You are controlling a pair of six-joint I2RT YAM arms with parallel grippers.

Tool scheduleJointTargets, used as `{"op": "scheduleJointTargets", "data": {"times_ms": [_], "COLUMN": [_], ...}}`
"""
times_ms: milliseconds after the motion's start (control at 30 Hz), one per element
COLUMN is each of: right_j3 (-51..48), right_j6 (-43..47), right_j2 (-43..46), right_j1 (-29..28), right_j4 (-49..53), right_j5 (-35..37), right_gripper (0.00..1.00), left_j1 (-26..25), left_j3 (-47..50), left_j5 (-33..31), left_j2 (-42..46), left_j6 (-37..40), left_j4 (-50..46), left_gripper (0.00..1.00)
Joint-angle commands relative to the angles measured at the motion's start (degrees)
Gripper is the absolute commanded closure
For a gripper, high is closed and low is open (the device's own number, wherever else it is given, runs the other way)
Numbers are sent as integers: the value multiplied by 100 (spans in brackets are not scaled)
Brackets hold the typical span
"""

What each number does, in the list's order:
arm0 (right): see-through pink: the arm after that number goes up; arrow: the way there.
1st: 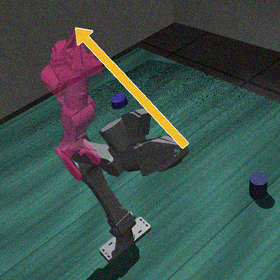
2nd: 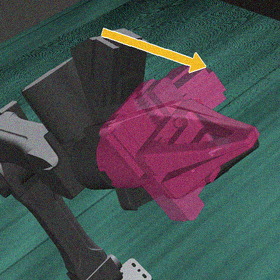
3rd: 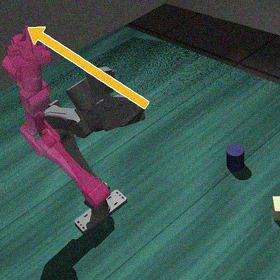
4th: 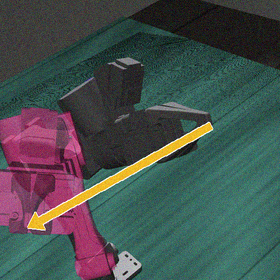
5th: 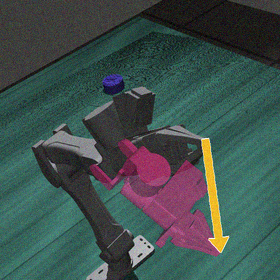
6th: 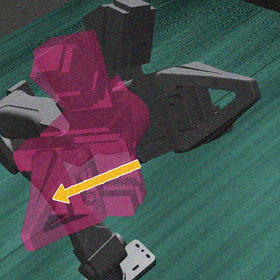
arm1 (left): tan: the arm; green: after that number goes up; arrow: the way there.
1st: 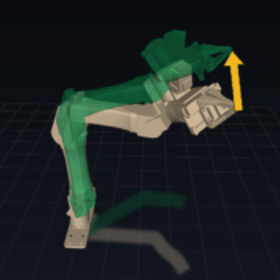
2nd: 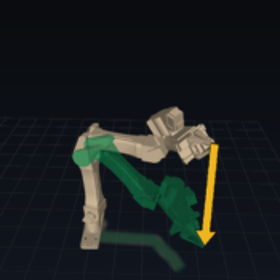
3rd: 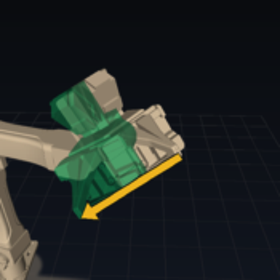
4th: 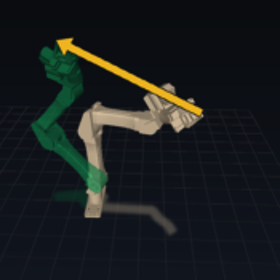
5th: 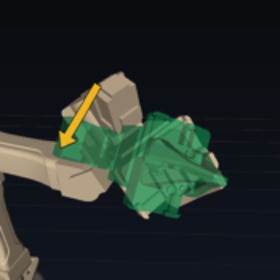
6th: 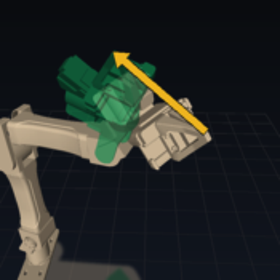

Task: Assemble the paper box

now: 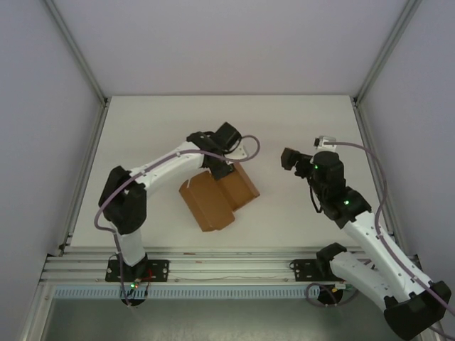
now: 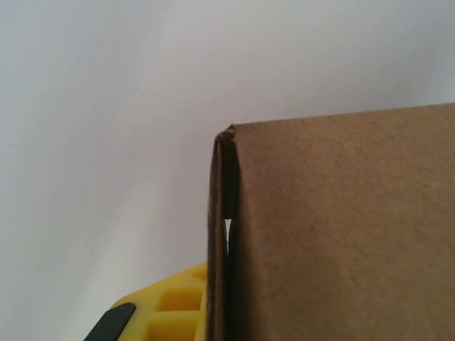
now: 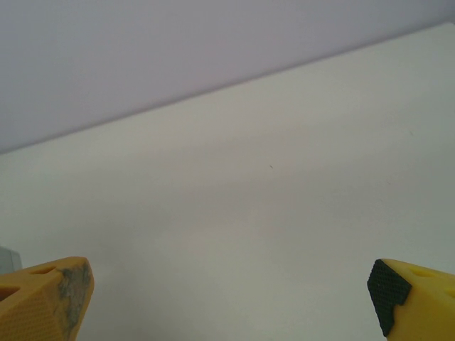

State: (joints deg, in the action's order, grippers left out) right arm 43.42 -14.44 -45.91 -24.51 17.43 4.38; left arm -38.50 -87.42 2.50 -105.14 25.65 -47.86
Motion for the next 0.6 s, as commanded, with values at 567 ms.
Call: {"op": "scheduleJointTargets", "data": {"times_ms": [567], "right_j3": [-245], "right_j6": [-261], "right_j2": [-426], "right_j1": [579], "right_j4": [374], "right_j5": [-1062], "right_gripper": [0], "left_j1": [-772], "left_j3": [-1144], "left_j5": [-2192], "left_j2": [-2424], "left_j6": [461], "left_j4": [-41], "left_gripper": [100]}}
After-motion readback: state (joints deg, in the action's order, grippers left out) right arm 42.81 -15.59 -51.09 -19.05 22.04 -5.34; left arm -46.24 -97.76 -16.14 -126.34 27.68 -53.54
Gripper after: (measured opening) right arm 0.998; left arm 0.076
